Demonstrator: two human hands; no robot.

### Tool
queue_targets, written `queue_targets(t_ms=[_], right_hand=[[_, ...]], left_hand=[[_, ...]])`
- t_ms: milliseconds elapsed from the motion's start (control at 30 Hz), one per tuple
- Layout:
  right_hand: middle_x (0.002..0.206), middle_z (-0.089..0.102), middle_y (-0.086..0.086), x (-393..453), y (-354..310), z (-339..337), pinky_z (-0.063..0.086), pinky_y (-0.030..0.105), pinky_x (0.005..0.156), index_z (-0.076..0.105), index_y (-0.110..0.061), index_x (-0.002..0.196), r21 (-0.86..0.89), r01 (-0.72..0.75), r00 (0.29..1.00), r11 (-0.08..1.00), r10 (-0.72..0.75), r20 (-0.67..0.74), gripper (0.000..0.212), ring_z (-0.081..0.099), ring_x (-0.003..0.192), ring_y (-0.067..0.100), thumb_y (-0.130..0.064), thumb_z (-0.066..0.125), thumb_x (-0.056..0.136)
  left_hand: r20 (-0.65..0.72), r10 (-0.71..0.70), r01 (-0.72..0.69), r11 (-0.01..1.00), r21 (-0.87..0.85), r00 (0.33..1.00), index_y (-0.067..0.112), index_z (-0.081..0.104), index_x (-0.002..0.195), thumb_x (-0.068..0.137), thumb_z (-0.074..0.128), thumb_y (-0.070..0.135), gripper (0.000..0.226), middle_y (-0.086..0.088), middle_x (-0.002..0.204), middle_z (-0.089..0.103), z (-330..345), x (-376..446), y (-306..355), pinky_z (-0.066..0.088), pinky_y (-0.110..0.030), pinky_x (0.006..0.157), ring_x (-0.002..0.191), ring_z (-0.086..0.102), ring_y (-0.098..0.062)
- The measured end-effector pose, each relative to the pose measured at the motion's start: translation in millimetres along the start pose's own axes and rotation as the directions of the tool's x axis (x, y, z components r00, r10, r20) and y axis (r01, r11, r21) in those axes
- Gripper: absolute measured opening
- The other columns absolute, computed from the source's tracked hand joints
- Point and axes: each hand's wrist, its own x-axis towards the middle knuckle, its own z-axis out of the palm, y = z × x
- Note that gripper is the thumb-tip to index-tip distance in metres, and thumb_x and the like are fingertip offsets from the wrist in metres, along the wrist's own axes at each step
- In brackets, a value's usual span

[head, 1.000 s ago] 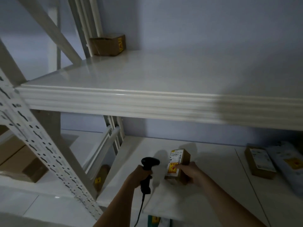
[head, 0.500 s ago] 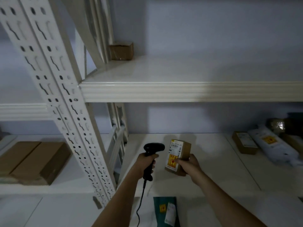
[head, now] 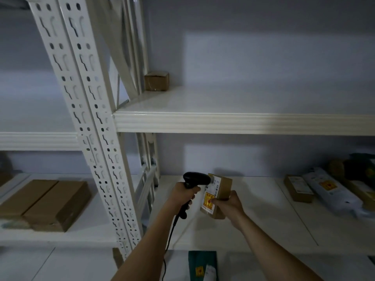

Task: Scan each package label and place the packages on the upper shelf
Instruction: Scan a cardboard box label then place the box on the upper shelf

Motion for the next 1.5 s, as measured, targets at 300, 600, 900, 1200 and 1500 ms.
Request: queue_targets(t_ms=[300,600,900,1200,1500], right_hand=[[0.101,0.062,-0.006,1,6,-5,0.056,0.035,0.078,0.048,-0.018,0.111,0.077,-0.023,0.999,0.997,0.021,0.025,0.054,0.064,0.096,0.019,-0.01,0.086,0.074],[0.103,0.06,-0.005,1,7,-13,0.055,0.033,0.075,0.046,-0.018,0.116,0.058,-0.021,0.999,0.998,0.018,0.05,0.057,0.063,0.097,0.02,-0.011,0.085,0.076],[0.105,0.06,-0.004,3,7,-17,0.054,0.035,0.079,0.047,-0.017,0.116,0.055,-0.051,0.997,0.997,0.049,0.053,0.056,0.062,0.098,0.02,-0.012,0.085,0.076],[0.112,0.07,0.002,3,12,-23,0.057,0.031,0.076,0.059,-0.021,0.113,0.078,-0.127,0.989,0.989,0.12,0.083,0.04,0.069,0.094,0.018,-0.014,0.081,0.081],[0.125,0.068,0.01,15,34,-30,0.06,0.049,0.086,0.045,-0.015,0.139,0.142,-0.321,0.945,0.936,0.309,0.105,0.066,0.068,0.105,0.029,-0.027,0.08,0.084]], left_hand=[[-0.004,-0.024,0.024,1.0,-0.002,1.0,0.007,0.062,0.079,0.084,0.069,0.023,0.018,-0.005,0.062,0.055,5,-9,0,0.04,-0.025,0.045,0.044,0.046,-0.016],[0.011,-0.034,0.034,0.999,-0.022,0.999,0.007,0.061,0.079,0.086,0.067,0.022,0.018,-0.005,0.063,0.053,14,-14,1,0.038,-0.025,0.046,0.046,0.045,-0.016],[-0.008,-0.057,0.056,0.998,-0.026,0.998,0.007,0.064,0.081,0.086,0.067,0.022,0.016,-0.005,0.062,0.054,18,-9,-1,0.04,-0.025,0.046,0.047,0.046,-0.017],[0.034,-0.136,0.139,0.979,-0.152,0.99,-0.003,0.053,0.088,0.083,0.054,-0.014,0.012,-0.014,0.073,0.05,14,3,-30,0.048,-0.034,0.06,0.061,0.051,-0.024],[-0.296,-0.357,0.315,0.932,-0.18,0.886,-0.008,0.068,0.095,0.082,0.077,0.009,0.023,-0.02,0.093,0.065,15,34,-102,0.053,-0.041,0.086,0.095,0.066,-0.037]])
